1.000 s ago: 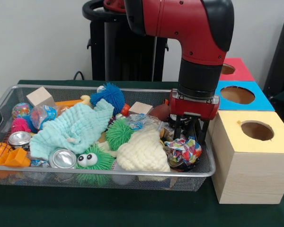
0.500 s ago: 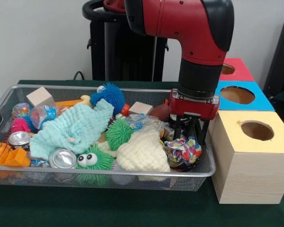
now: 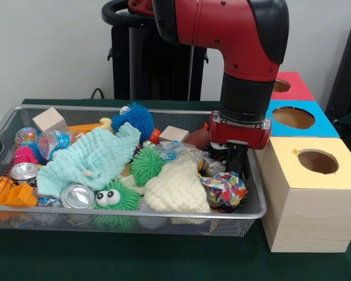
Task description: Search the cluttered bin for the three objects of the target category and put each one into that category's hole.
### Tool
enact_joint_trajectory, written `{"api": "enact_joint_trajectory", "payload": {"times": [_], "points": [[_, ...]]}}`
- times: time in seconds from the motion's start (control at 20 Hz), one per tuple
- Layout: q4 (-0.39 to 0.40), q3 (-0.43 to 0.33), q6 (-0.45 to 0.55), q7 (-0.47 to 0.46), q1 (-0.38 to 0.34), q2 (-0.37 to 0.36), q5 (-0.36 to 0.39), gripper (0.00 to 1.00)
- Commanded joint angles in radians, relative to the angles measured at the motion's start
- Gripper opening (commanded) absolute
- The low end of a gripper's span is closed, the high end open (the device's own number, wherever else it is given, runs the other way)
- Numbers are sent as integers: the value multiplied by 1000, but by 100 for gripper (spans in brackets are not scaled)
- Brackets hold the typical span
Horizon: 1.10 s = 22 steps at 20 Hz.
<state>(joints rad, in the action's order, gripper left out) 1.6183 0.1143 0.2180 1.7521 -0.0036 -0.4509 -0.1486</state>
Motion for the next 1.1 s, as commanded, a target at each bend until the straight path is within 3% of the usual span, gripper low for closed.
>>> {"api": "enact_joint_trajectory", "payload": {"times": [0.05,0.3,0.55,1.1], "points": [[-75,-72,76,144,-20,22,-34,0],[-64,-64,86,150,-13,7,-33,0],[-77,4,199,199,61,-59,-55,0],[-72,77,354,238,121,-157,-62,0]]}}
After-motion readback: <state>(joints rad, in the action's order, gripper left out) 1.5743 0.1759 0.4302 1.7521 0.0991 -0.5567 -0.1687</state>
